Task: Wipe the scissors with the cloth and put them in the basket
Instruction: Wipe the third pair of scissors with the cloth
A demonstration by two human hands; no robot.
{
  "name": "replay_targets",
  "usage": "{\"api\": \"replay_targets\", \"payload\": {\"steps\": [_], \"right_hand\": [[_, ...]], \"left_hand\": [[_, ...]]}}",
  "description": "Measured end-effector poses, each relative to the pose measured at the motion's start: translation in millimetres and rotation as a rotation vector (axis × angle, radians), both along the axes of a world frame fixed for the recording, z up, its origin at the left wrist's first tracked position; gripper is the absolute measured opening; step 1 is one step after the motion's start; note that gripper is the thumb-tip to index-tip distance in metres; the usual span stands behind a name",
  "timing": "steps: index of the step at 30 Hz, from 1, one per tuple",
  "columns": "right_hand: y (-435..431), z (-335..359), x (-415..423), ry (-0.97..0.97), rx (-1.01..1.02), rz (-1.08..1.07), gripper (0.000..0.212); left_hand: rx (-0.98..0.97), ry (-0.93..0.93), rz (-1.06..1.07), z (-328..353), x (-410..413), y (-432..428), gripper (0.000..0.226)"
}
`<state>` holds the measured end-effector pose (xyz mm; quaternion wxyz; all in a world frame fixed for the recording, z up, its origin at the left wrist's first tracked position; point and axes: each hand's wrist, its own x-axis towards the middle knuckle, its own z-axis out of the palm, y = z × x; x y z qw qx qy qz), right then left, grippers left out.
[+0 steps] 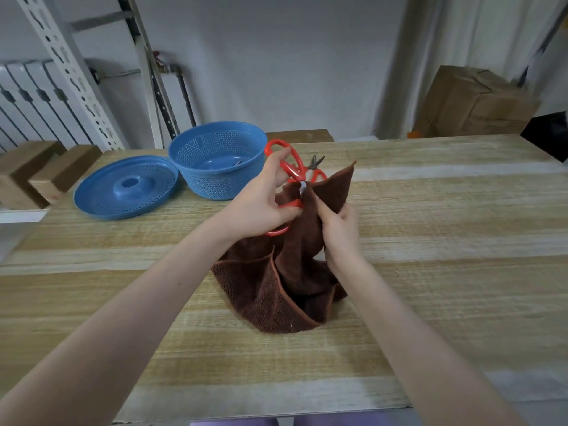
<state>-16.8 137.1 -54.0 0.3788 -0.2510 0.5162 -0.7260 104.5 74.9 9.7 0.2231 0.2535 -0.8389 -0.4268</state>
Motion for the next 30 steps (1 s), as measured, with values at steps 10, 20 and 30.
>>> {"api": "replay_targets", "payload": {"steps": [10, 20, 30], "right_hand": [[9, 14, -13, 0.122, 0.018, 0.035, 0.021], [12, 8, -24, -0.208, 0.087, -0.423, 0.005], [-2, 55, -35, 1.191, 0.289, 0.016, 0.034]], "left_hand": [[-0.172, -0.080, -0.013, 1, -2, 7, 0.088], [-0.162, -0.071, 0.076, -1, 10, -1, 0.096], [-0.208, -0.121, 0.027, 3, 8, 2, 0.104]]}}
